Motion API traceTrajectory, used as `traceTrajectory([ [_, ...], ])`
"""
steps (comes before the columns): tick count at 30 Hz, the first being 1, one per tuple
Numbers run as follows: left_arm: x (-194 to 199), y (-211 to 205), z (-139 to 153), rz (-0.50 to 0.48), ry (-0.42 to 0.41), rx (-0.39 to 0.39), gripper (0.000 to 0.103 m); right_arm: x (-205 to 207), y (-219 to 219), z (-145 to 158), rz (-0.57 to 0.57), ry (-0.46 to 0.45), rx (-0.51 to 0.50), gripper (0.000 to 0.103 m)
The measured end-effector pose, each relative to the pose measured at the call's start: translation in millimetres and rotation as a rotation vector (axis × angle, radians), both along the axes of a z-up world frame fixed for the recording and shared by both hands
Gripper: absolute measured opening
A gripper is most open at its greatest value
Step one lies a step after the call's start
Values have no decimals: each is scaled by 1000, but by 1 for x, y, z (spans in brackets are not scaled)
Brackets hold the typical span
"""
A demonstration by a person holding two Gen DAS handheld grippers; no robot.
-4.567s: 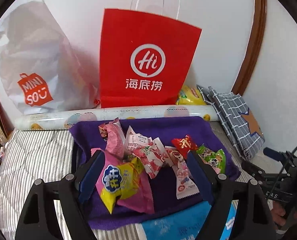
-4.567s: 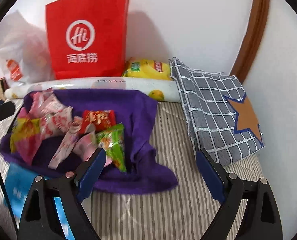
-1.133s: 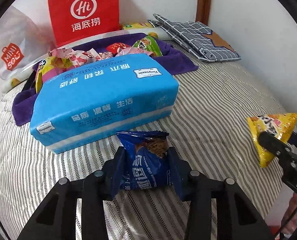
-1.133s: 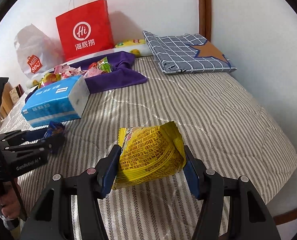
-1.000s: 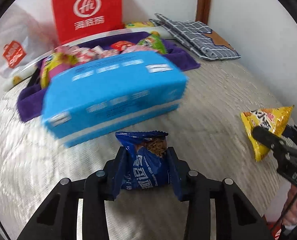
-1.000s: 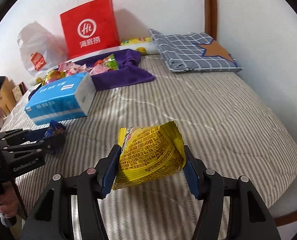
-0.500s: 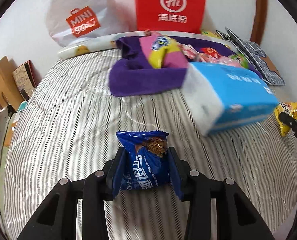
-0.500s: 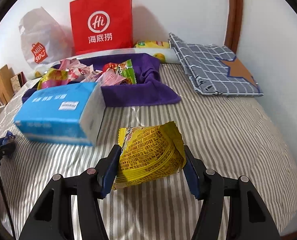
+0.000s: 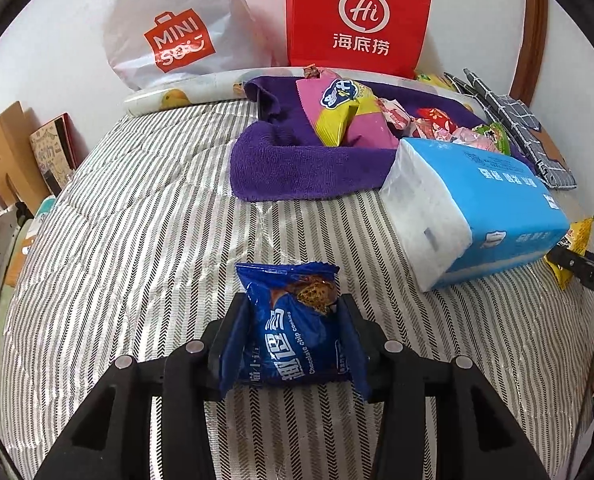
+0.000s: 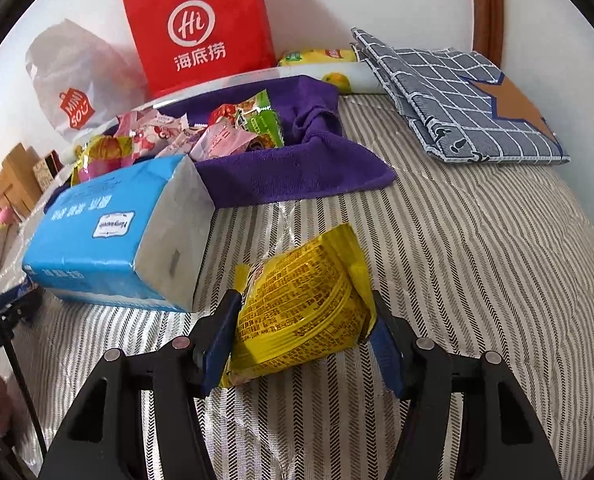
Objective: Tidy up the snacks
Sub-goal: 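Lift both packets and carry them toward the purple towel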
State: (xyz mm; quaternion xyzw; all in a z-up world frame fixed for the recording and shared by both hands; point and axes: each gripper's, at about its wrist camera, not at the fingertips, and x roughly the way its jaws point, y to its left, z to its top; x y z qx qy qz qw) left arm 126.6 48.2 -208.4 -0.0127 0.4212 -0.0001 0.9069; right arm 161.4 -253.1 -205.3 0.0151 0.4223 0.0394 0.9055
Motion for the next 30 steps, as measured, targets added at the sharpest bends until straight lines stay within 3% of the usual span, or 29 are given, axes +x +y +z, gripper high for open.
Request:
traceTrajectory([
  [5,0,-1,0,-5,1,0,43,3,11,-2,16,10,-78,67],
  [17,1,-2,0,-7,2,5,45,4,10,-2,25,18,-75,69],
  [24,0,-2,1,-17,-2,1,40,5,10,-3,36,14,-71,71],
  [30,-2,1,2,-20,-9,-25,38,3,8,-2,39,-3,-59,62],
])
